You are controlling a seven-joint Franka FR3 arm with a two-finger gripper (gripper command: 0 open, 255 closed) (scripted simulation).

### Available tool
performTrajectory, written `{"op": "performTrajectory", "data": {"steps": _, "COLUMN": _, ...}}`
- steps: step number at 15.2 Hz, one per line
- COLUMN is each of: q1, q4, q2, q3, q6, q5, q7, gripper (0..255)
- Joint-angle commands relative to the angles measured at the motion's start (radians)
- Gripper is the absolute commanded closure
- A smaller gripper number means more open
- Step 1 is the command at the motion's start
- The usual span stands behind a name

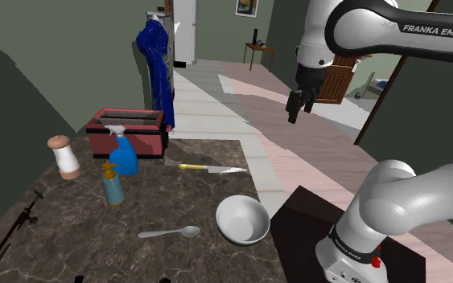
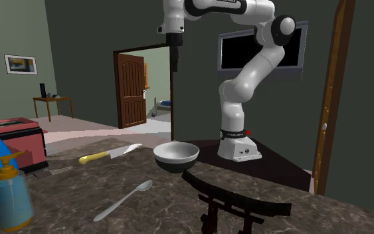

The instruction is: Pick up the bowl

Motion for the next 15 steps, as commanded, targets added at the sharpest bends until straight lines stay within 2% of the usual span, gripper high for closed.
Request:
{"op": "performTrajectory", "data": {"steps": 1, "q1": 0.000, "q4": 0.000, "q2": 0.000, "q3": 0.000, "q6": 0.000, "q5": 0.000, "q7": 0.000, "gripper": 0}}
{"op": "performTrajectory", "data": {"steps": 8, "q1": 0.036, "q4": -0.214, "q2": -0.001, "q3": 0.037, "q6": 0.190, "q5": 0.060, "q7": 0.058, "gripper": 0}}
{"op": "performTrajectory", "data": {"steps": 15, "q1": 0.084, "q4": -0.383, "q2": 0.072, "q3": 0.086, "q6": 0.415, "q5": 0.128, "q7": 0.113, "gripper": 0}}
